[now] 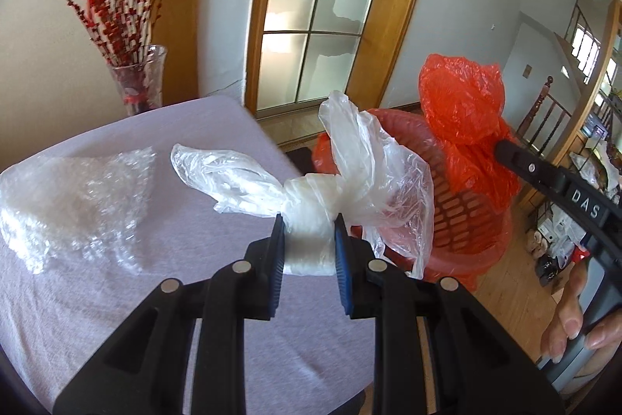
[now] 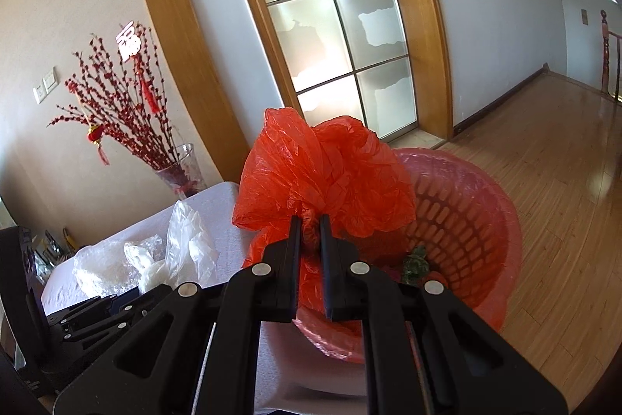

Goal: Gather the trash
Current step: 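Carry both bags over the red basket and open both tools to drop them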

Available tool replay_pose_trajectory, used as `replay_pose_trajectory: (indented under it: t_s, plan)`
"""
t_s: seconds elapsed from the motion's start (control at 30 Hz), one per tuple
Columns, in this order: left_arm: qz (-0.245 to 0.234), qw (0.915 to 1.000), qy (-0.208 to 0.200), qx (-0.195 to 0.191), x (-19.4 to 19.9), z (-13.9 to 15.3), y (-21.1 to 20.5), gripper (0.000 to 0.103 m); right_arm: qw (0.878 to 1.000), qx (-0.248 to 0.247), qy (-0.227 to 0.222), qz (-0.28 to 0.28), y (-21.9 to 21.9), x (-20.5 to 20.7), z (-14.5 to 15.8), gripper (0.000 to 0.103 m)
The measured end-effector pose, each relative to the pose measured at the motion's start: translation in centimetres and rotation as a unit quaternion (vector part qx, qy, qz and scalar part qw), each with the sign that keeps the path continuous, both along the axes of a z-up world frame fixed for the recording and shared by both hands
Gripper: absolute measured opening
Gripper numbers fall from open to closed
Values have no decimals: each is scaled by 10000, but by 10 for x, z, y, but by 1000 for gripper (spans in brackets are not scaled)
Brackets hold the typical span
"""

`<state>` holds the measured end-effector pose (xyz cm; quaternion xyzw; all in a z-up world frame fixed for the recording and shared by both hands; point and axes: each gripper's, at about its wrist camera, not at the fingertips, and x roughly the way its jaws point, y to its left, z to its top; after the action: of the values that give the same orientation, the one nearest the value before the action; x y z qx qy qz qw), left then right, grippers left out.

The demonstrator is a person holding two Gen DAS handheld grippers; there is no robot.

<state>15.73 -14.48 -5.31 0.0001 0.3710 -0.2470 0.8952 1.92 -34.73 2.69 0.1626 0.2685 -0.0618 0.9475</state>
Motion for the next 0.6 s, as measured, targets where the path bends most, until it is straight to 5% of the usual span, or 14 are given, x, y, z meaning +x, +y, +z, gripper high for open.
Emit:
replay_pose_trajectory:
  t_s: [0.6]
  plan:
    - [-549,9979,136,-324,30,0,-77,24,9964,293,-197,-766,-57,-14,-2,10]
